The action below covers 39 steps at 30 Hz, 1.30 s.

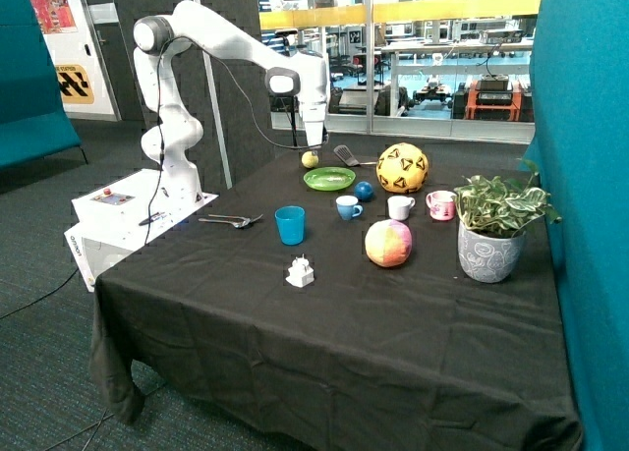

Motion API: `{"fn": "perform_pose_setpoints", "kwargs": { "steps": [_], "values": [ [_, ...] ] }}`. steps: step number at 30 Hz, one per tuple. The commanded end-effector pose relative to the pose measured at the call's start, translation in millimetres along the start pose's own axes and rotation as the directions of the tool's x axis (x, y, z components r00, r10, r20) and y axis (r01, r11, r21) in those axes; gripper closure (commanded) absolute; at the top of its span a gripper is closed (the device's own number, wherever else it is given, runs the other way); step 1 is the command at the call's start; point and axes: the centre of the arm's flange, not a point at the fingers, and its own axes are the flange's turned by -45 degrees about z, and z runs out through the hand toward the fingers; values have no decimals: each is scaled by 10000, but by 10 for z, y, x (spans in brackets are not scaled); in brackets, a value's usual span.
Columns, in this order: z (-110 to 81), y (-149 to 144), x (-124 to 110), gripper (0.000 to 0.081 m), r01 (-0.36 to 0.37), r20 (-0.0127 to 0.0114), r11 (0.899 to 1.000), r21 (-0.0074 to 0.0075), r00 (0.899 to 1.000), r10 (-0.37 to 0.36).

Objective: Set the table

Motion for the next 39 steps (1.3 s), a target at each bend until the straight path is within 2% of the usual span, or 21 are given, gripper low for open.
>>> {"fn": "perform_pose_setpoints", "kwargs": {
  "steps": [1, 12, 26, 34, 39],
  "values": [
    [145, -136, 118, 555, 268, 2, 9996, -11, 9996, -268],
    [453, -230, 279, 519, 174, 2, 9998, -11, 9998, -174],
    [597, -274, 397, 448, -77, 2, 10000, -11, 10000, 77],
    [677, -288, 499, 463, -102, 2, 9999, -11, 9999, 102],
    [754, -248, 502, 510, -236, 2, 9997, -11, 9997, 236]
  ]
}}
